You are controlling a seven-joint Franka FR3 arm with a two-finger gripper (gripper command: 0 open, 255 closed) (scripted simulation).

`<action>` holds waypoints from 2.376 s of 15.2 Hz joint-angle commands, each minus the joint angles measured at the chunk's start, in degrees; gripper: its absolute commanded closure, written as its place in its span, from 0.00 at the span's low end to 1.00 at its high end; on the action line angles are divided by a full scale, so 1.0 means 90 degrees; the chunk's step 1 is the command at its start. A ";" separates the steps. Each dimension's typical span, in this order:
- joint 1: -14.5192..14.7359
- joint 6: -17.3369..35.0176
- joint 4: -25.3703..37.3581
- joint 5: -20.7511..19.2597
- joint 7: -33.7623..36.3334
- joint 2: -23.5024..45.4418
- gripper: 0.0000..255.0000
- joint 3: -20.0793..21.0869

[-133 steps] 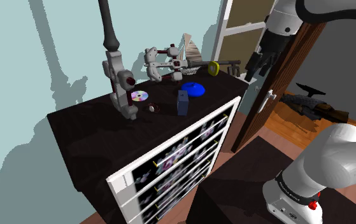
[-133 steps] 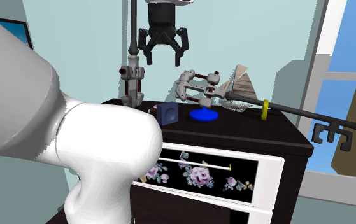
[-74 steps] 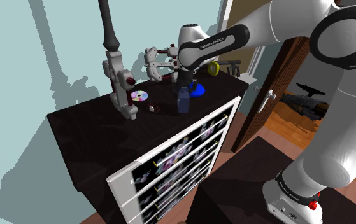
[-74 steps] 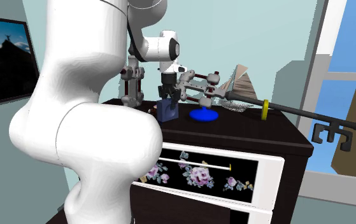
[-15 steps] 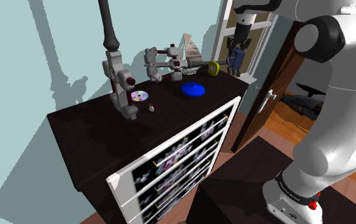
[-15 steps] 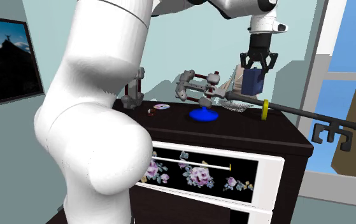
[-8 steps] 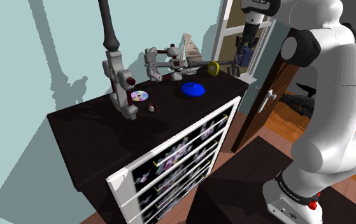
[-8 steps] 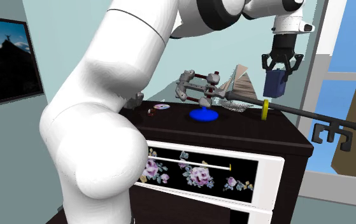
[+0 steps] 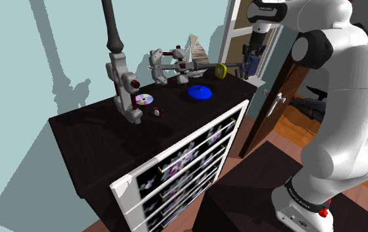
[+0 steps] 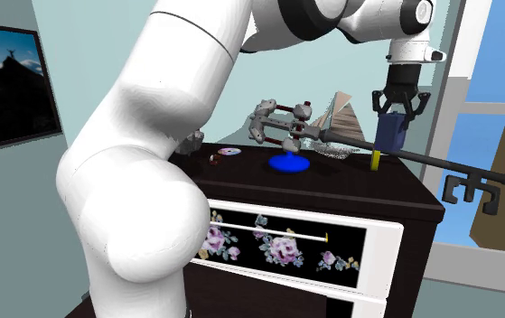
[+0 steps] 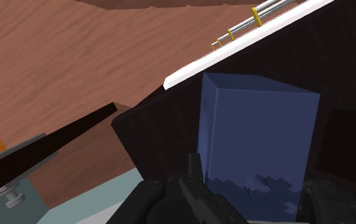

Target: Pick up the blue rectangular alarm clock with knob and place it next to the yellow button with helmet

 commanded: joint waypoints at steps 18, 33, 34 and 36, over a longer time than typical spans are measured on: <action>0.0055 0.1589 -0.1489 0.0026 -0.0035 0.0100 1.00 0.0021; 0.0057 0.1947 -0.1728 0.0045 -0.0046 0.0219 0.00 0.0032; 0.0057 0.1946 -0.1728 0.0045 -0.0046 0.0220 0.00 0.0032; 0.0057 0.1946 -0.1728 0.0045 -0.0046 0.0219 0.00 0.0032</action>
